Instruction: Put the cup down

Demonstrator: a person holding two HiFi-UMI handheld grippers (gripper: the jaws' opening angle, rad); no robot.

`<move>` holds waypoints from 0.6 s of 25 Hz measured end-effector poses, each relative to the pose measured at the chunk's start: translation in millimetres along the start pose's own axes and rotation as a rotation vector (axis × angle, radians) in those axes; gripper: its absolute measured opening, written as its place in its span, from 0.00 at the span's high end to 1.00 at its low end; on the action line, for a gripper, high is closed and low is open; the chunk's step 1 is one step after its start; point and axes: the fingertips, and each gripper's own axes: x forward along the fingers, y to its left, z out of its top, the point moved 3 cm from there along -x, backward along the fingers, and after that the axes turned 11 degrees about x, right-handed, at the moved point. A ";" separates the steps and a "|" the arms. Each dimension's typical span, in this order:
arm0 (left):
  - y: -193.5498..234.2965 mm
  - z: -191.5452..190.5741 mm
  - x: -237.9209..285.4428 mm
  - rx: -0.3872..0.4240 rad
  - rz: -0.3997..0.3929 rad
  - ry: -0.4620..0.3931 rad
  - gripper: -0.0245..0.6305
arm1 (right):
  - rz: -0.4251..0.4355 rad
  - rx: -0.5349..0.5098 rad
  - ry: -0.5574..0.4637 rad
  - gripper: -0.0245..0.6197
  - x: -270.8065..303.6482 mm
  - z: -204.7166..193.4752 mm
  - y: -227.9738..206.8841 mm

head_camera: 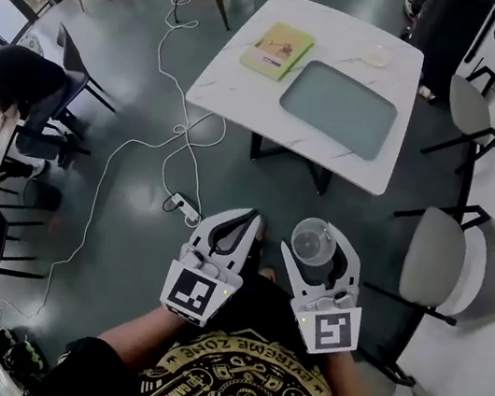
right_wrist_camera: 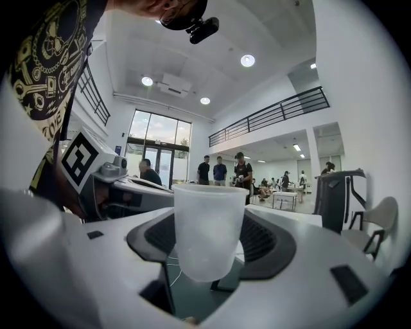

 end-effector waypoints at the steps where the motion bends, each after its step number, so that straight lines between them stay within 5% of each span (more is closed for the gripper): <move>1: -0.4 0.6 9.1 0.000 -0.018 -0.004 0.96 | -0.017 0.001 -0.004 0.53 1.9 0.7 -6.1; 15: 39.7 5.0 121.7 -0.001 -0.174 -0.009 0.96 | -0.195 0.036 0.058 0.53 58.6 1.5 -79.7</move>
